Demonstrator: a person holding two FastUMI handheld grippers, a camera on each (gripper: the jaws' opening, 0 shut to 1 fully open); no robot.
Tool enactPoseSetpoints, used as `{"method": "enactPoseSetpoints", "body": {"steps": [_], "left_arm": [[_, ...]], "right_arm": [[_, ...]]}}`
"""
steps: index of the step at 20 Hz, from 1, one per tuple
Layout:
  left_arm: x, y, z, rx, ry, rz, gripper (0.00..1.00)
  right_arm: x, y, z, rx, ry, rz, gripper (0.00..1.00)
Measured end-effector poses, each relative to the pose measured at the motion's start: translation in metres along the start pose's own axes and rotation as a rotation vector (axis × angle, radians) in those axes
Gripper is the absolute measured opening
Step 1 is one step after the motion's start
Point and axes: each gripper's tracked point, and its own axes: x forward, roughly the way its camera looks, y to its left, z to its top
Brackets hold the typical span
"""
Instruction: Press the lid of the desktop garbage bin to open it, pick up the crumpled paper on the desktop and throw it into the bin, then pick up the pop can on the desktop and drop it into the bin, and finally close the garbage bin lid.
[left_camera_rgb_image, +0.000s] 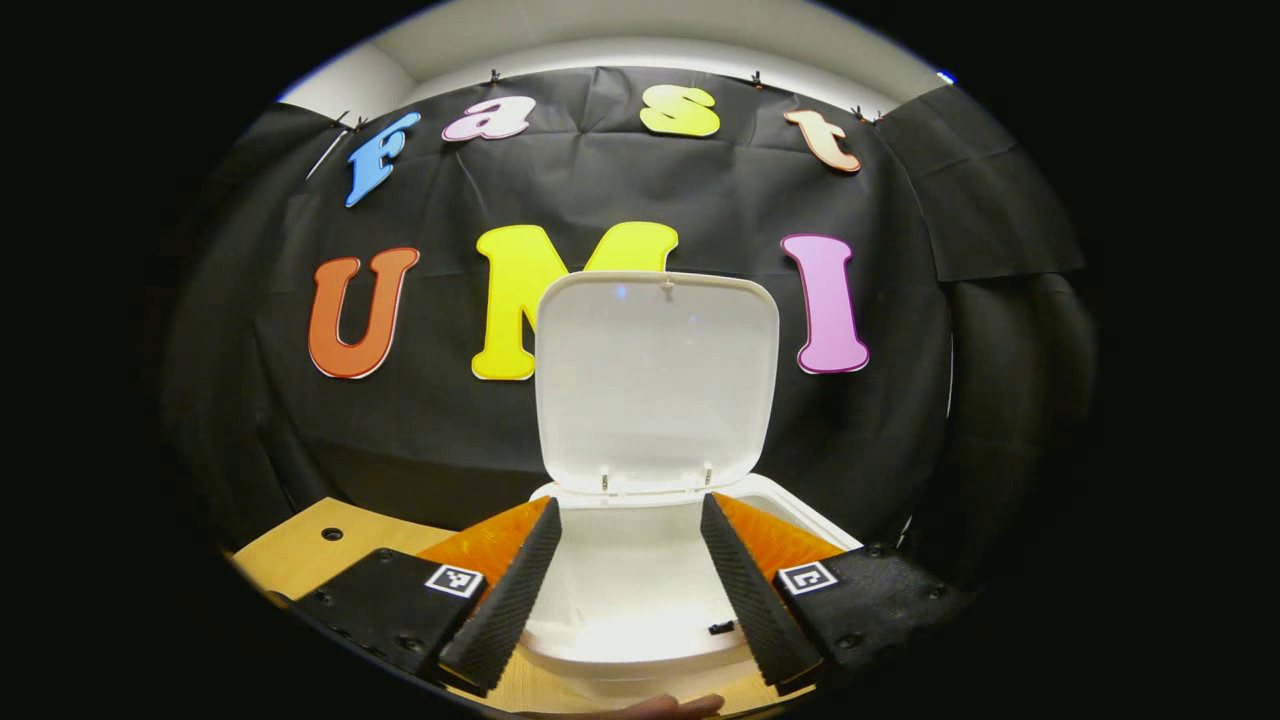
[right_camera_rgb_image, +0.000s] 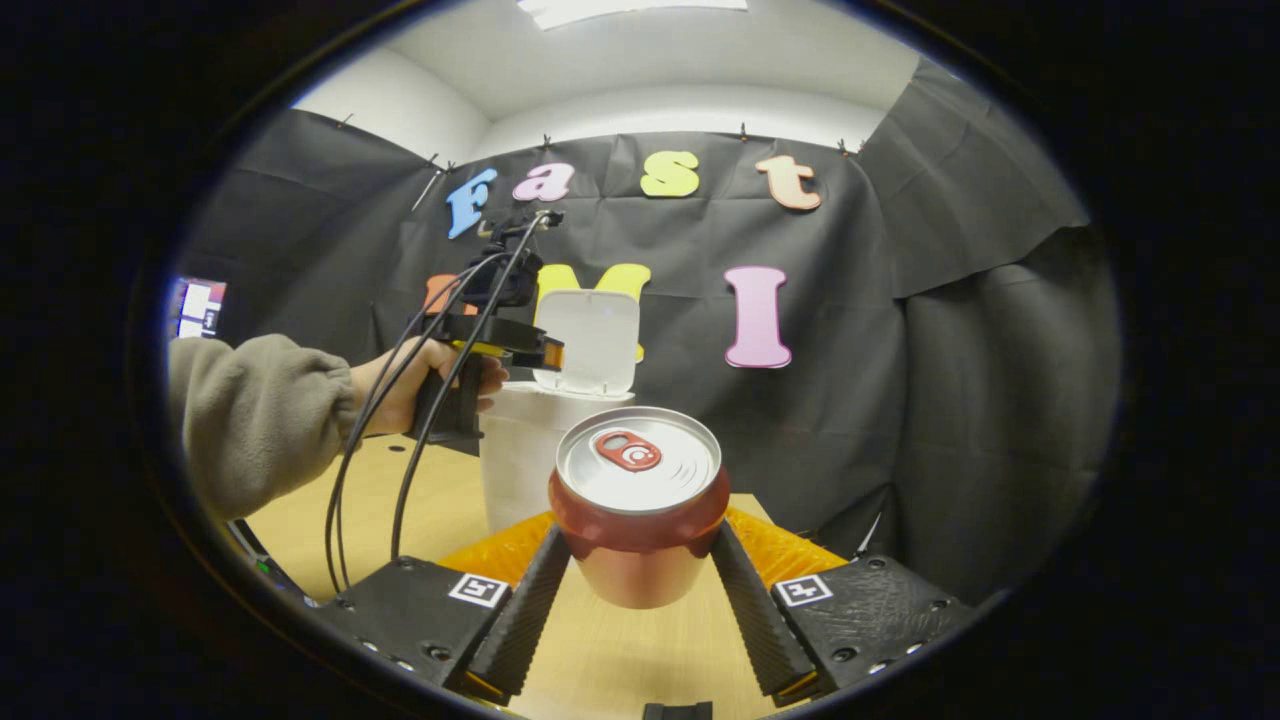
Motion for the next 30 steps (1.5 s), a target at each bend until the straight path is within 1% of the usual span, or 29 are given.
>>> {"method": "enactPoseSetpoints", "body": {"steps": [3,4,5,6,9,12,14,15,17,19,22,24,27,28,30], "left_arm": [[-0.023,0.011,-0.004,-0.032,-0.019,0.016,0.99],[-0.034,0.019,-0.011,-0.045,0.002,0.044,0.99],[-0.043,0.018,-0.019,-0.040,0.025,0.016,0.99],[-0.059,0.021,-0.020,-0.015,0.031,0.017,0.98],[-0.101,0.034,-0.025,0.059,-0.007,0.022,0.98],[-0.146,0.036,-0.034,0.071,-0.041,0.003,0.98],[-0.176,0.043,-0.040,0.087,-0.066,0.019,0.98],[-0.189,0.047,-0.050,0.100,-0.048,0.026,0.97],[-0.215,0.051,-0.075,0.083,-0.002,0.017,0.98],[-0.238,0.065,-0.097,0.070,0.046,0.043,0.98],[-0.264,0.086,-0.122,0.057,0.095,0.078,0.98],[-0.278,0.101,-0.126,0.042,0.093,0.101,0.98],[-0.290,0.110,-0.126,0.013,0.078,0.084,0.98],[-0.292,0.112,-0.123,0.004,0.076,0.074,0.98],[-0.296,0.121,-0.118,-0.002,0.073,0.081,0.98]], "right_arm": [[-0.001,-0.001,0.001,-0.009,0.002,-0.009,0.81],[-0.002,-0.001,0.003,-0.011,-0.001,-0.017,0.81],[-0.002,-0.002,0.004,-0.016,-0.005,-0.025,0.82],[-0.002,-0.001,0.007,-0.019,-0.017,-0.028,0.82],[-0.002,0.000,0.006,-0.025,-0.018,-0.035,0.81],[-0.001,0.005,0.003,-0.034,0.001,-0.038,0.81],[-0.002,0.017,0.000,-0.035,0.020,-0.020,0.82],[-0.003,0.020,-0.002,-0.032,0.029,-0.013,0.82],[-0.008,0.025,-0.002,-0.030,0.039,-0.009,0.82],[-0.015,0.036,-0.004,-0.027,0.040,0.012,0.82],[-0.023,0.047,-0.008,0.008,0.062,0.046,0.82],[-0.025,0.051,-0.002,0.031,0.064,0.059,0.82],[-0.019,0.051,0.008,0.047,0.107,0.044,0.81],[-0.016,0.052,0.016,0.055,0.119,0.043,0.82],[-0.007,0.062,0.034,0.063,0.134,0.056,0.82]]}}
